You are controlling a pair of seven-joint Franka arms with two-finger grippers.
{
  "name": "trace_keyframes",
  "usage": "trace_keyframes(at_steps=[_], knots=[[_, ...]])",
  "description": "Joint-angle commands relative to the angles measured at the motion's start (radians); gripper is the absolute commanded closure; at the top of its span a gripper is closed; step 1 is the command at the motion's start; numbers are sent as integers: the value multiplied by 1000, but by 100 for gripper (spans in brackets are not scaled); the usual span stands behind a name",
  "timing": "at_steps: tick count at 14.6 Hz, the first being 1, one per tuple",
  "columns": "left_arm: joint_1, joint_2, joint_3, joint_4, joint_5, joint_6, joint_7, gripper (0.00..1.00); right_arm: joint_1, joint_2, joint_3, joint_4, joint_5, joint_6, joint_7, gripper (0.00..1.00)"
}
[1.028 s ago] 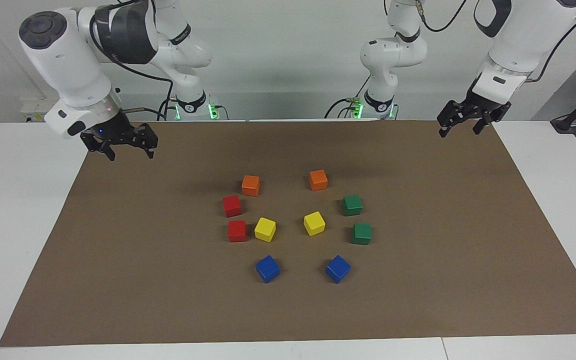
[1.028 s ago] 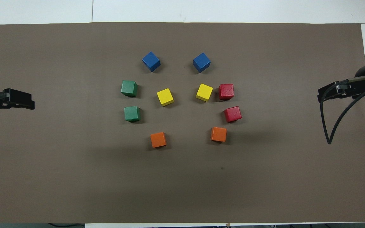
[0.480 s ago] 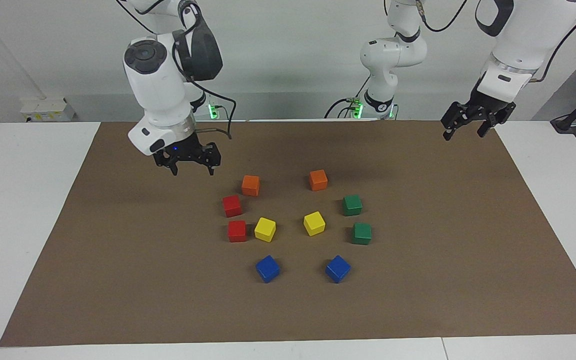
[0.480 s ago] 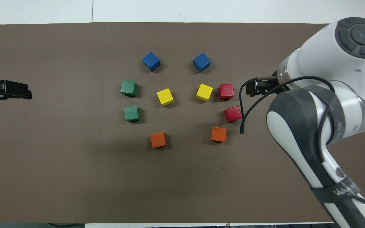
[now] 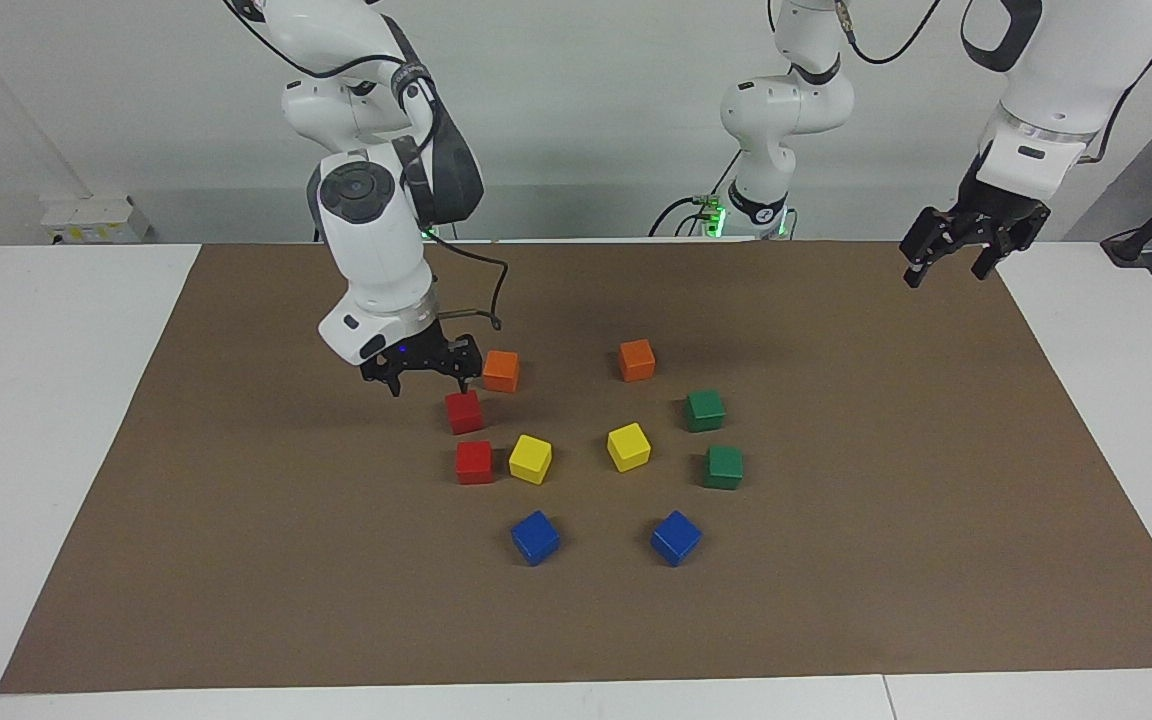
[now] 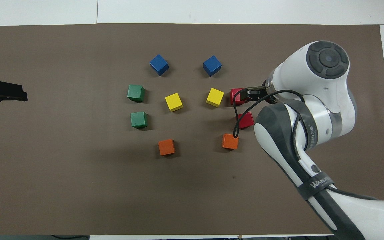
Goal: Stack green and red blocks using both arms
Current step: 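Reach the right gripper down to the nearer red block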
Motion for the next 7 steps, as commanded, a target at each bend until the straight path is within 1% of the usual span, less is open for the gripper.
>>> trace_keyframes(at_steps=[1, 4, 6, 7], knots=[[0, -30, -9, -58, 12, 26, -18, 0, 12, -21, -1, -89, 9, 77, -9, 0], [0, -33, -11, -78, 12, 57, -15, 0, 11, -22, -1, -116, 9, 97, -112, 0], [-8, -34, -12, -118, 10, 100, -19, 0, 11, -26, -1, -130, 9, 102, -131, 0], [-11, -46, -15, -141, 10, 107, -19, 0, 11, -28, -1, -139, 9, 120, -132, 0]])
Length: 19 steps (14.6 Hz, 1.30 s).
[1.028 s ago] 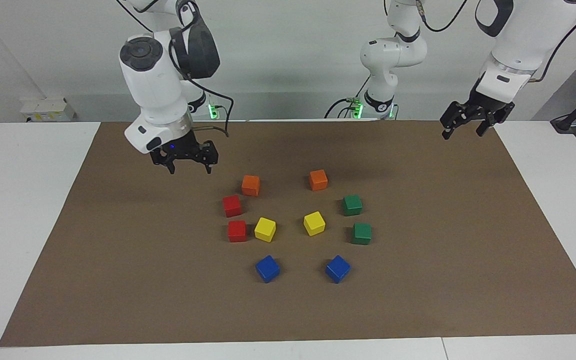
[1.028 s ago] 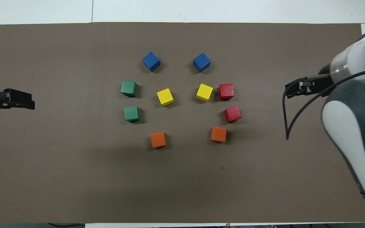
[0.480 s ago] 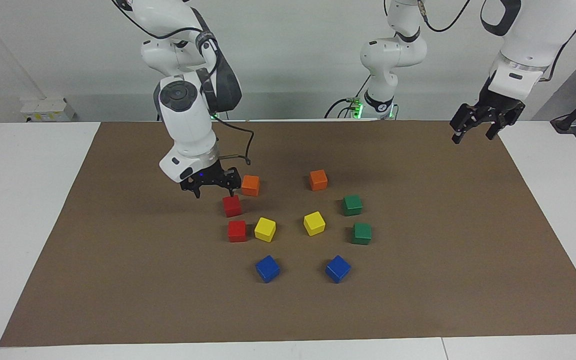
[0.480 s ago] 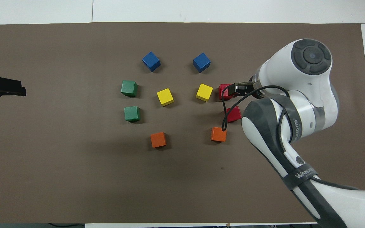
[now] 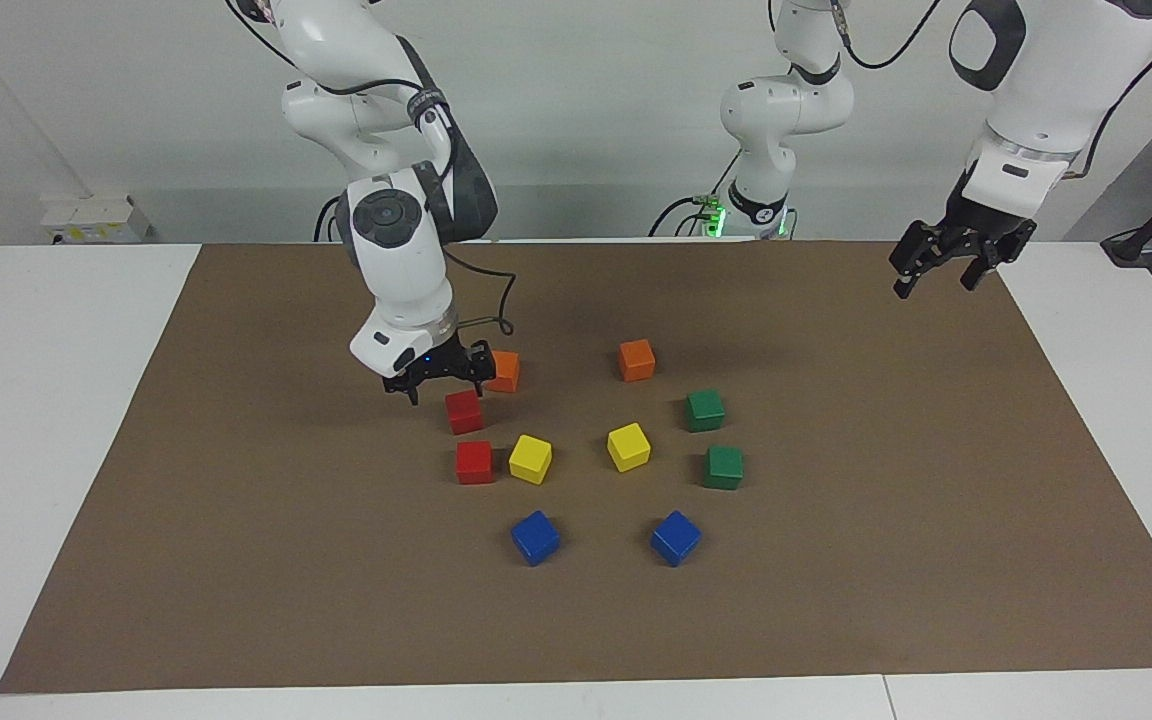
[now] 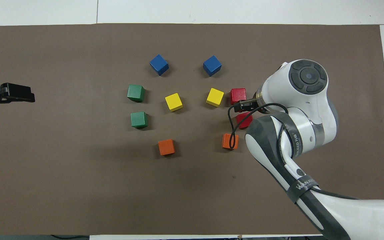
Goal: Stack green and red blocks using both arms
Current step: 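Grasp the red block with the right gripper while the left gripper grasps green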
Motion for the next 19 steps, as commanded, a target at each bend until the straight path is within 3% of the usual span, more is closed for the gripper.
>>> trace_keyframes(at_steps=[1, 8, 11, 19], knots=[[-32, -55, -6, -100, 10, 55, -17, 0, -7, -28, 2, -56, 9, 48, -33, 0], [-215, -37, -6, -230, 10, 205, -160, 0, -6, -9, 2, -79, 9, 82, 1, 0], [-284, 34, -6, -230, 10, 257, -275, 0, 1, -8, 2, -110, 11, 122, 7, 0], [-335, 213, -6, -217, 14, 340, -269, 0, 20, 22, 2, -131, 9, 151, 42, 0]])
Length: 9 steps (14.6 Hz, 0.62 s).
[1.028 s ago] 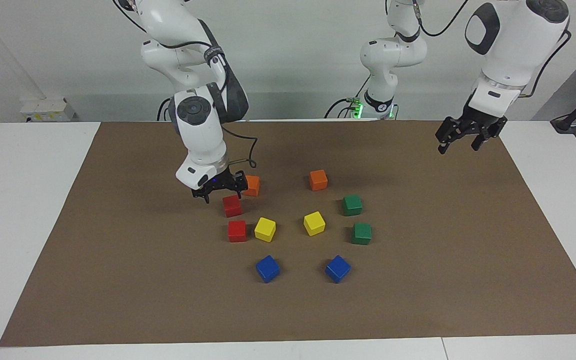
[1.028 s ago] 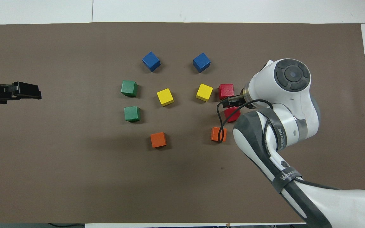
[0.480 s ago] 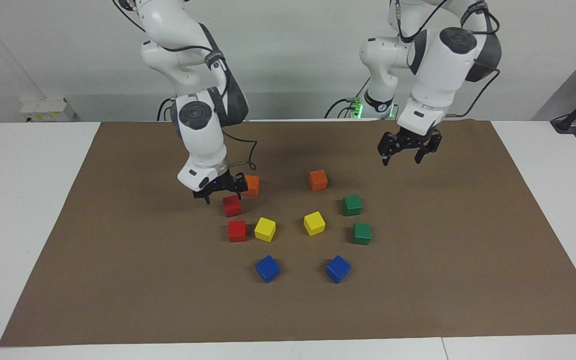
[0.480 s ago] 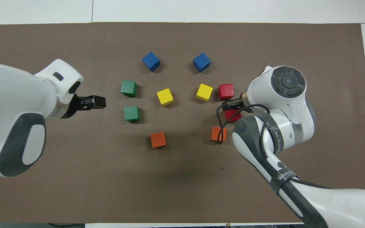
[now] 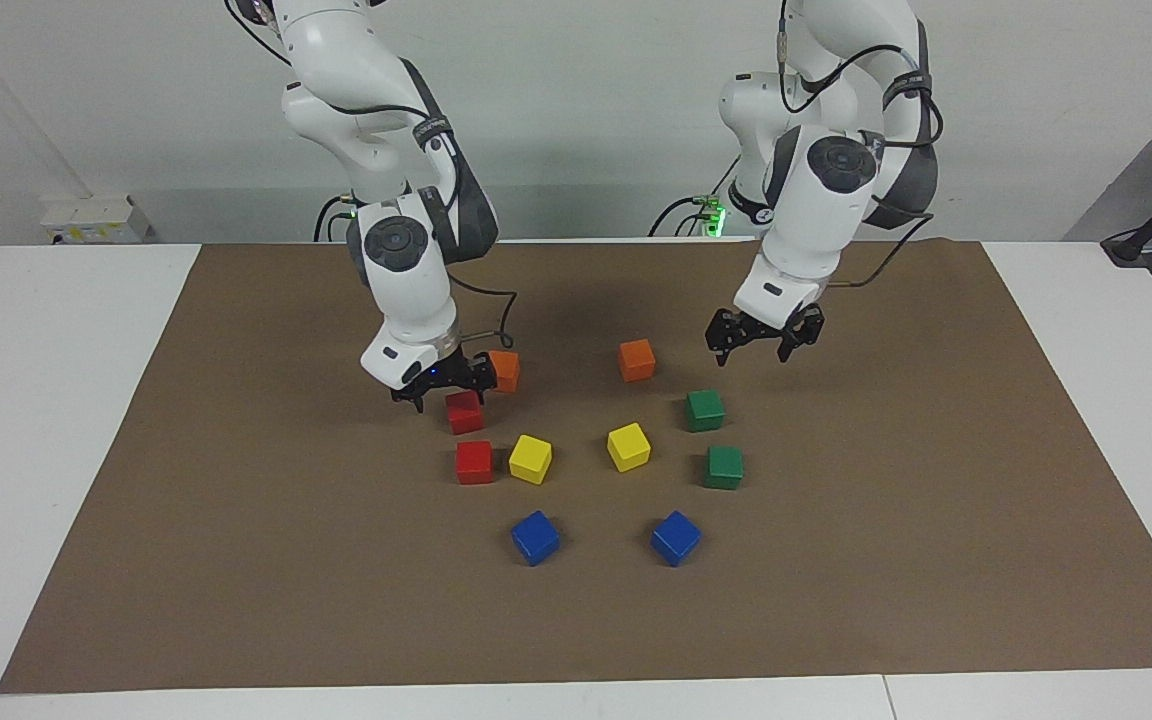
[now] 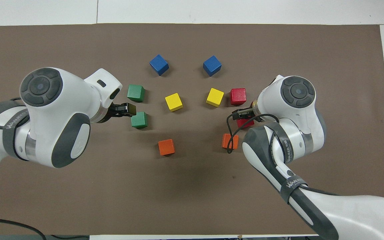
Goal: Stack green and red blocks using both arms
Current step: 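Grasp the red block with the right gripper while the left gripper grasps green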
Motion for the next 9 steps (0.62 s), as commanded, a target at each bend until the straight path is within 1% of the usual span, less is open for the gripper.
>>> trace_keyframes(at_steps=[1, 3, 6, 9], knots=[[-29, 64, 14, 6, 14, 60, -15, 0, 27, 4, 1, -17, 9, 37, 38, 0], [-31, 95, 14, 9, 12, 79, -17, 0, 27, 4, 1, -33, 9, 63, 37, 0], [-32, 135, 14, 15, 11, 117, -44, 0, 25, 1, 1, -50, 11, 65, 31, 0], [-69, 190, 19, 36, 15, 137, -86, 0, 22, 1, 1, -53, 9, 66, 25, 0]])
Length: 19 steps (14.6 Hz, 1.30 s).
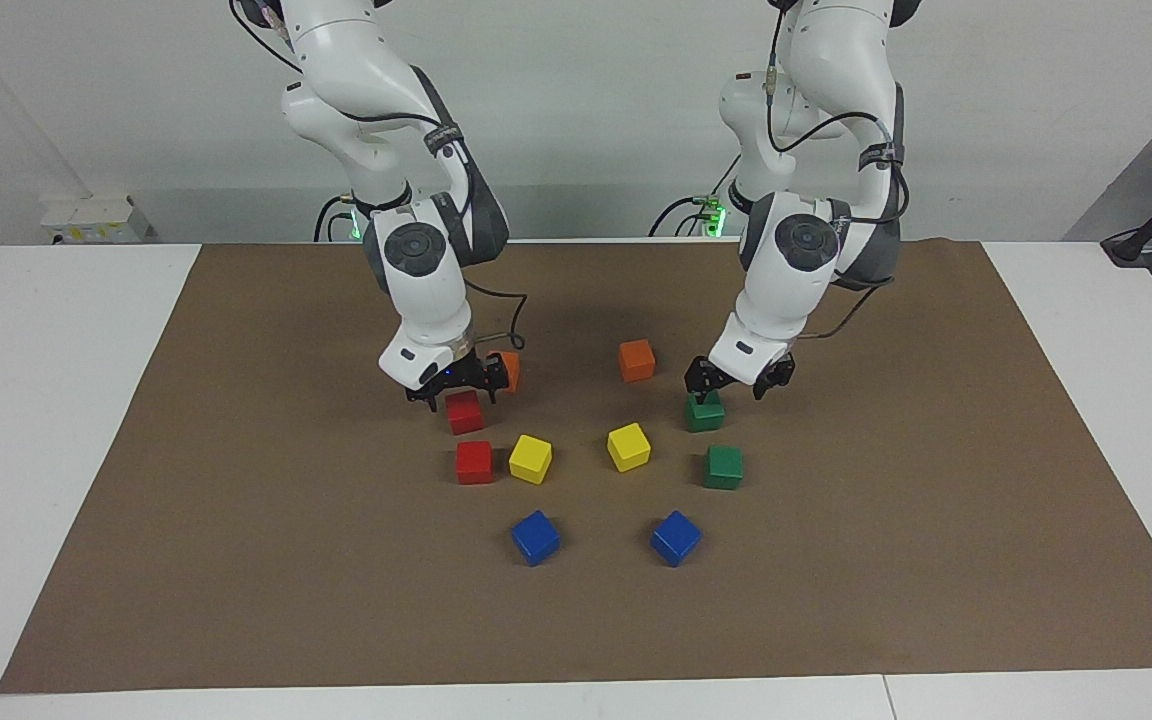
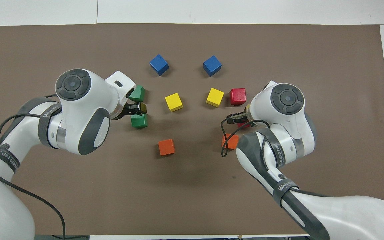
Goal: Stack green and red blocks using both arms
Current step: 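Grasp the red block with the right gripper while the left gripper grasps green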
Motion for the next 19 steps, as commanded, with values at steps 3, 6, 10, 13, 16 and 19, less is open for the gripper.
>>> trace_keyframes(at_steps=[3, 6, 10, 13, 16, 19], knots=[[-43, 65, 19, 29, 32, 30, -39, 0, -5, -4, 2, -24, 9, 25, 1, 0], [-46, 67, 17, 16, 50, 31, -40, 0, -3, 1, 2, -32, 9, 61, 2, 0], [-46, 87, 16, 0, 49, 88, -70, 0, -3, 13, 2, -37, 9, 68, 1, 0], [-58, 110, 17, -1, 50, 103, -71, 0, -2, 19, 2, -40, 9, 68, 2, 0], [-59, 111, 17, -3, 54, 100, -71, 4, -2, 24, 2, -41, 9, 68, -1, 14], [-67, 110, 17, -15, 54, 105, -74, 17, -3, 24, 2, -49, 9, 68, -4, 92]])
